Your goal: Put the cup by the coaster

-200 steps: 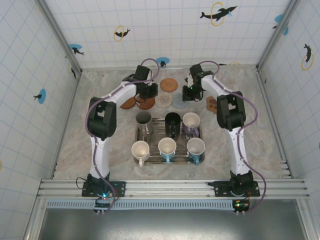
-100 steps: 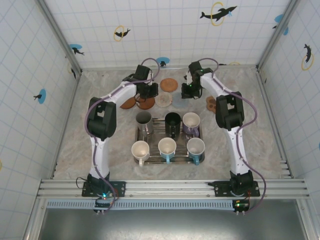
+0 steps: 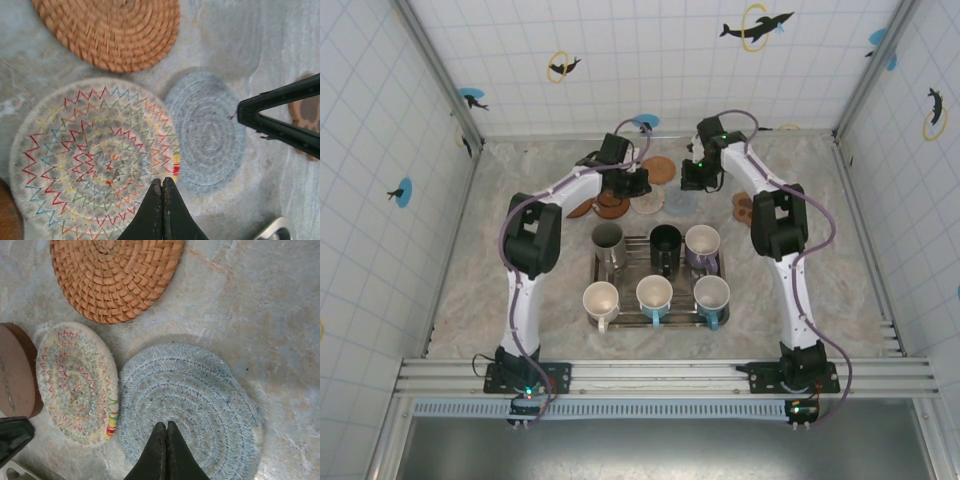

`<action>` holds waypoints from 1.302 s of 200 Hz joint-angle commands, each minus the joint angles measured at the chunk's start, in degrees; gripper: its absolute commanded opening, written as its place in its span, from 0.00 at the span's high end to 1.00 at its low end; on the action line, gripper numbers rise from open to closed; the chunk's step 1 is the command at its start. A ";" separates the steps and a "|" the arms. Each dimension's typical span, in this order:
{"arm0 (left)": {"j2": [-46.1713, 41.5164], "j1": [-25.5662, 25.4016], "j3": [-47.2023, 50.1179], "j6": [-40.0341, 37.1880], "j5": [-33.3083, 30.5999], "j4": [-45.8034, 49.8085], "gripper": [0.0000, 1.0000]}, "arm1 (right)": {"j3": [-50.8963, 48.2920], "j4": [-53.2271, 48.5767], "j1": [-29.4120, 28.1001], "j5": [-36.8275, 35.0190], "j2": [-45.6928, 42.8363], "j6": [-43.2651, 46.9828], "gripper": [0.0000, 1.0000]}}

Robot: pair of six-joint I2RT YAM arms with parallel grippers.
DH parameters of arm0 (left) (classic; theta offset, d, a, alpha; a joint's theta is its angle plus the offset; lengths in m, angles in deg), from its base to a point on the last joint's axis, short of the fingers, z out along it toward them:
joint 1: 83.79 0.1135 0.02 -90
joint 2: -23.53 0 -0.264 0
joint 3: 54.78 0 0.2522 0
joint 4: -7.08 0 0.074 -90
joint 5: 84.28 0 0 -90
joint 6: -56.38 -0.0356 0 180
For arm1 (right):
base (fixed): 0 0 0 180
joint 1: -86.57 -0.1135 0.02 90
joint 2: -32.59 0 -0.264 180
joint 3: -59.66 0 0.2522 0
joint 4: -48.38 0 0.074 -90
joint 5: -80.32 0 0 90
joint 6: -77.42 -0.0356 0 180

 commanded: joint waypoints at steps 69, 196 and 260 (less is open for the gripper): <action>3.65 -0.06 -1.08 0.19 -0.16 2.71 1.00 | -6.01 2.10 -0.22 0.88 1.16 1.30 1.00; 2.24 0.75 4.26 -1.69 -4.70 5.22 1.00 | -10.37 1.81 1.44 -0.61 -1.12 2.61 1.00; 0.40 0.93 6.57 -2.21 -5.10 5.40 1.00 | -12.61 2.45 2.63 -1.24 -2.58 2.95 1.00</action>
